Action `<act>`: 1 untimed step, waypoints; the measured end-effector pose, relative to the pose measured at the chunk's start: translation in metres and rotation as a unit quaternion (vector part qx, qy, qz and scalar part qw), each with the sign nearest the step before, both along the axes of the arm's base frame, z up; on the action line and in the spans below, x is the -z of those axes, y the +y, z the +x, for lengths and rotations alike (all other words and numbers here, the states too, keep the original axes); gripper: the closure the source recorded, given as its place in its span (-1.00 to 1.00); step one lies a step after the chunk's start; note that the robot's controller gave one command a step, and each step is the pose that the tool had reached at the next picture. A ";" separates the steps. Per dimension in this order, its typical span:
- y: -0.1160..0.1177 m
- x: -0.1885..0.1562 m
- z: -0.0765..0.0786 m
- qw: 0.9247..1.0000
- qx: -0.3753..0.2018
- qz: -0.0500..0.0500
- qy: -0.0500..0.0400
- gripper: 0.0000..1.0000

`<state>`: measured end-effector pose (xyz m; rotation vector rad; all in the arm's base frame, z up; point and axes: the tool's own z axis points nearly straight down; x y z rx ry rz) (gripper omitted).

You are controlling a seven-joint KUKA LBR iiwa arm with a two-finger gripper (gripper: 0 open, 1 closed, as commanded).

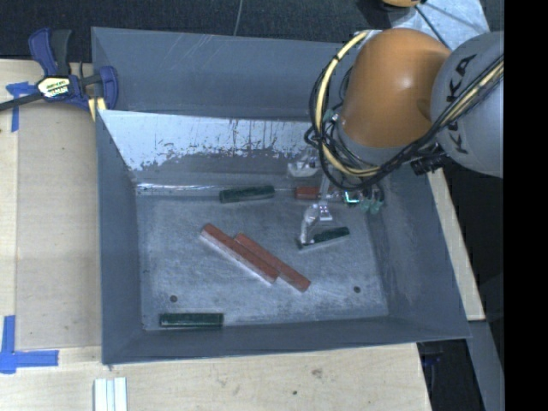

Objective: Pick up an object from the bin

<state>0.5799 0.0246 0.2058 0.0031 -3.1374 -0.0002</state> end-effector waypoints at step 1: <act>0.000 -0.004 0.002 1.000 0.000 0.000 -0.004 -1.00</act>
Offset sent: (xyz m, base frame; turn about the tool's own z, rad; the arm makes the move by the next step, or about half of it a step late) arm 0.0175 -0.0744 -0.1358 -0.0764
